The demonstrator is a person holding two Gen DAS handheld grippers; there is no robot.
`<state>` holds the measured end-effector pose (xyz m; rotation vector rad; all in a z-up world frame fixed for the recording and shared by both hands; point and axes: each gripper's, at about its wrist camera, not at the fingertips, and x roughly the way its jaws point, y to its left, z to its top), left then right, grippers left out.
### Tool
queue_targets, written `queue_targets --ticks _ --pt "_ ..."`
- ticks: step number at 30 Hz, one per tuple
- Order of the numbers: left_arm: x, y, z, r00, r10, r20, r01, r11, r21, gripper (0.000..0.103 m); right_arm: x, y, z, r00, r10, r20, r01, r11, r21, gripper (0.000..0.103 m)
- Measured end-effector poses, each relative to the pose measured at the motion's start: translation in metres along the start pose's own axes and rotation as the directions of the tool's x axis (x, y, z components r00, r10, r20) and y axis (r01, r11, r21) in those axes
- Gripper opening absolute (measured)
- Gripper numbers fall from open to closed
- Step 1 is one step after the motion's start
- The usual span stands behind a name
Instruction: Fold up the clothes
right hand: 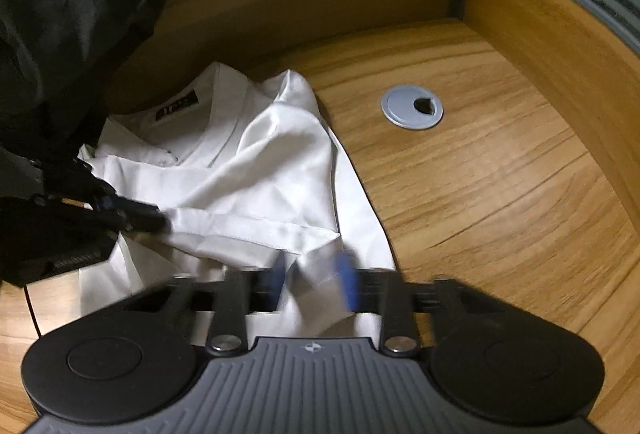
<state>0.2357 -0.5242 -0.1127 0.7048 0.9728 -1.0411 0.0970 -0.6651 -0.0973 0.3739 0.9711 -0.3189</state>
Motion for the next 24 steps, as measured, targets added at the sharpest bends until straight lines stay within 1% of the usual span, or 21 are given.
queue_targets --ticks 1,4,7,9,11,12,15,17,19,20,21,22,24 --pt "-0.002 0.001 -0.001 1.0 0.005 0.012 -0.005 1.0 -0.01 0.002 -0.005 -0.002 -0.001 1.0 0.015 0.018 -0.015 1.0 0.008 0.003" --pt "-0.019 0.01 -0.005 0.997 0.033 0.067 -0.027 0.996 -0.089 0.002 -0.023 -0.004 -0.004 0.995 0.071 0.067 -0.072 0.997 0.023 0.003" --pt "-0.04 0.017 -0.012 0.99 0.068 0.121 -0.046 0.984 -0.174 0.002 -0.044 0.003 -0.008 0.986 0.142 0.092 -0.141 0.99 -0.022 0.003" --pt "-0.053 0.02 -0.02 0.985 0.091 0.145 -0.056 0.971 -0.231 0.002 -0.057 0.015 -0.014 0.973 0.204 0.109 -0.193 0.976 -0.096 0.003" --pt "-0.063 0.023 -0.029 0.981 0.108 0.161 -0.059 0.957 -0.283 0.002 -0.068 0.028 -0.021 0.959 0.26 0.115 -0.237 0.954 -0.181 0.003" --pt "-0.067 0.025 -0.033 0.979 0.114 0.168 -0.057 0.949 -0.31 0.002 -0.072 0.035 -0.025 0.951 0.293 0.102 -0.266 0.938 -0.222 0.003" --pt "-0.075 0.031 -0.045 0.975 0.126 0.183 -0.048 0.923 -0.381 0.002 -0.072 0.057 -0.036 0.933 0.36 0.007 -0.337 0.881 -0.332 0.003" --pt "-0.078 0.034 -0.051 0.972 0.137 0.189 -0.047 0.908 -0.415 0.002 -0.068 0.068 -0.043 0.929 0.369 -0.038 -0.355 0.855 -0.377 0.004" --pt "-0.08 0.039 -0.056 0.971 0.142 0.191 -0.042 0.892 -0.449 0.002 -0.063 0.077 -0.048 0.925 0.37 -0.081 -0.369 0.834 -0.409 0.008" --pt "-0.081 0.041 -0.059 0.97 0.146 0.193 -0.04 0.883 -0.467 0.002 -0.061 0.081 -0.051 0.924 0.37 -0.1 -0.376 0.824 -0.423 0.009" --pt "-0.082 0.044 -0.062 0.969 0.15 0.195 -0.038 0.874 -0.484 0.002 -0.062 0.082 -0.052 0.924 0.368 -0.103 -0.375 0.823 -0.426 0.014" --pt "-0.084 0.045 -0.065 0.968 0.154 0.196 -0.037 0.866 -0.499 0.002 -0.062 0.084 -0.053 0.925 0.366 -0.107 -0.375 0.821 -0.43 0.023" --pt "-0.088 0.047 -0.072 0.965 0.165 0.204 -0.034 0.851 -0.524 0.002 -0.064 0.084 -0.056 0.925 0.363 -0.113 -0.375 0.822 -0.429 0.029"
